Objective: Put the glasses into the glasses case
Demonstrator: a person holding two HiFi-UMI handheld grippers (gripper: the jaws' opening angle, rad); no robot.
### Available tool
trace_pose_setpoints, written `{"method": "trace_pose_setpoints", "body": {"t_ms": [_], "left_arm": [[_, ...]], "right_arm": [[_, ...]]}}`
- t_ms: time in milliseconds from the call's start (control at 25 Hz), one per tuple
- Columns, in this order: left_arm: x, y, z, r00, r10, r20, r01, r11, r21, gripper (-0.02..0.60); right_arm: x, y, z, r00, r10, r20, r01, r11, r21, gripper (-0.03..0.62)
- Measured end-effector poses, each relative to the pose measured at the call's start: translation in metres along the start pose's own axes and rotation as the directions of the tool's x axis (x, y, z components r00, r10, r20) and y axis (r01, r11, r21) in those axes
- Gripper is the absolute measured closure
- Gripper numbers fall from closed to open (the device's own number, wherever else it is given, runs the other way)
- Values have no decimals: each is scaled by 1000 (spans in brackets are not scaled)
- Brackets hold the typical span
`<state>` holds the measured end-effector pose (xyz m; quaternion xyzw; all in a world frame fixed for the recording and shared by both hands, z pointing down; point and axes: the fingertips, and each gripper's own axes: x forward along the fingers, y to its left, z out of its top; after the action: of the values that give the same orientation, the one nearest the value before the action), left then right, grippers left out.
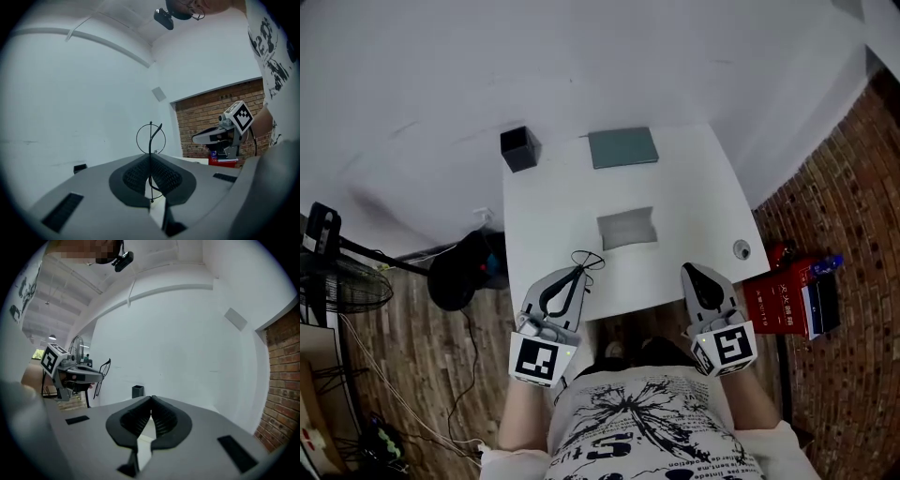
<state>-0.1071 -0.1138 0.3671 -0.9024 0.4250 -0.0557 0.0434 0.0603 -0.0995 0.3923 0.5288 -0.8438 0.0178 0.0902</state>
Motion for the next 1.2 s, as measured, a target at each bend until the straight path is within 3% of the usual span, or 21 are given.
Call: {"method": "trace_pose_setpoints", "body": {"t_ms": [160, 320, 680, 760, 920, 1200], "left_arm": [[29, 4, -20, 996, -21, -85, 26, 998, 53, 566], [63, 7, -37, 983, -31, -180, 41, 998, 53, 566], [140, 7, -103, 908, -120, -400, 170, 981, 92, 566], [153, -1, -119, 876, -169, -452, 242, 964, 108, 566], [176, -9, -158, 785, -234, -574, 363, 924, 120, 566], [197, -17, -209, 643, -299, -705, 482, 873, 69, 566]], "right_arm": [[24, -18, -11, 999, 19, -26, -18, 1000, 17, 579], [52, -43, -14, 997, 56, -44, -54, 998, 30, 579], [109, -71, -33, 982, 155, -110, -151, 988, 43, 579], [116, -78, -40, 979, 164, -121, -159, 986, 51, 579], [131, -90, -52, 976, 169, -135, -162, 985, 62, 579], [140, -103, -71, 973, 168, -161, -160, 985, 66, 579]]}}
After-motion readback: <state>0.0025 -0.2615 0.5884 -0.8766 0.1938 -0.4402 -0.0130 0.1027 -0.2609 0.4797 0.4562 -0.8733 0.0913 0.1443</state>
